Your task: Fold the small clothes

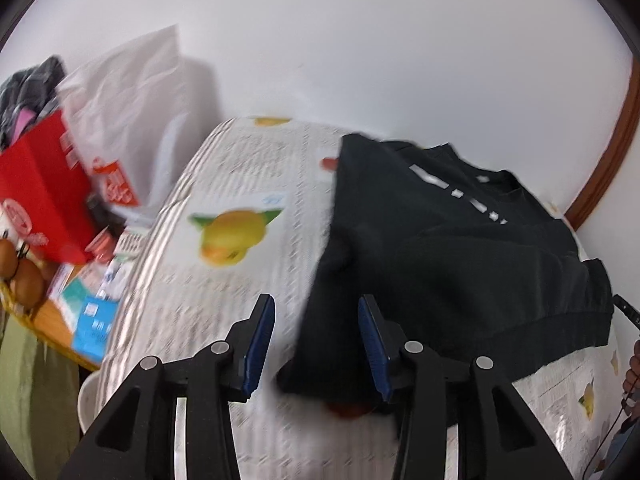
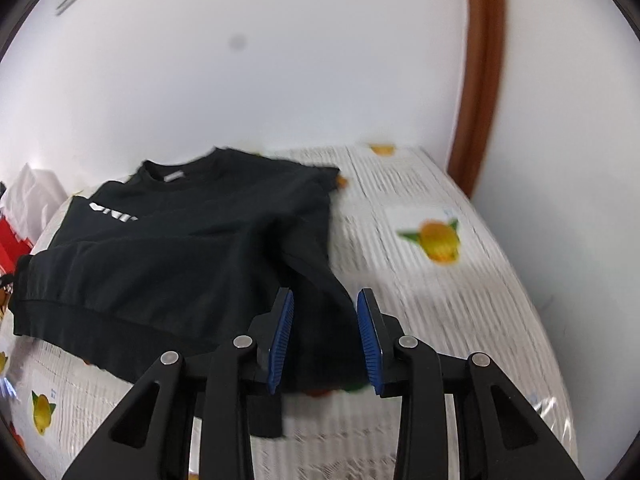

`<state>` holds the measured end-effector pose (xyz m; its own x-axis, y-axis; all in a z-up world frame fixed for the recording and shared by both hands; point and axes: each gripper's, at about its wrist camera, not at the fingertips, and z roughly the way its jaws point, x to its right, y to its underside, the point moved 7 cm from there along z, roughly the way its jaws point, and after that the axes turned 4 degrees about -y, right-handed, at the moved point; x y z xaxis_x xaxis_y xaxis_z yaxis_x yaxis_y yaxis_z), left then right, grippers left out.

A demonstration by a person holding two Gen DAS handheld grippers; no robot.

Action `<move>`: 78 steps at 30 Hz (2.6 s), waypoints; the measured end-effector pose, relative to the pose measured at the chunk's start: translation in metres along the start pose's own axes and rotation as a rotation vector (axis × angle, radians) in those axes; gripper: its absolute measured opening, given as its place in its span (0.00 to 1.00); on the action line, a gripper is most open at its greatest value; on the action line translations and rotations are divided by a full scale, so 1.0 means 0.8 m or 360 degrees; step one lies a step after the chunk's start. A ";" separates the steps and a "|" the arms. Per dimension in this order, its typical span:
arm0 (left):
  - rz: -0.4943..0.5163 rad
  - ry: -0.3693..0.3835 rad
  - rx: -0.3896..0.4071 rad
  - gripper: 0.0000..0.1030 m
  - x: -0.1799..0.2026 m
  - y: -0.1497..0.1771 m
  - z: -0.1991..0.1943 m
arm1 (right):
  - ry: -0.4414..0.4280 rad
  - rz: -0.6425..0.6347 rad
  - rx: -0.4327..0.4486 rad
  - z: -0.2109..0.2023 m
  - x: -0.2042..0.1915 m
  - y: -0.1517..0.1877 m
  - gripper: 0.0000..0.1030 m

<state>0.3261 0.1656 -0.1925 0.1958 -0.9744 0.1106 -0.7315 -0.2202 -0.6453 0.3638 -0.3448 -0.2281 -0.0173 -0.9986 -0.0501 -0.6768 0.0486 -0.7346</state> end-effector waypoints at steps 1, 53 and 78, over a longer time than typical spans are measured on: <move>-0.0004 0.0000 -0.0023 0.40 -0.005 0.007 0.002 | -0.0010 0.0027 -0.0021 0.004 0.005 0.004 0.32; 0.0155 0.0022 -0.0063 0.16 0.005 0.159 -0.115 | 0.0057 -0.0002 -0.0082 -0.121 -0.004 0.147 0.23; 0.0464 0.0116 -0.0139 0.24 0.087 0.218 -0.098 | -0.0086 -0.0100 -0.0127 -0.075 -0.077 0.211 0.29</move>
<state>0.1608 0.0561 -0.2377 -0.0755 -0.9971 -0.0133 -0.8038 0.0687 -0.5909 0.2063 -0.2764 -0.3082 0.0653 -0.9969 -0.0436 -0.7319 -0.0182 -0.6812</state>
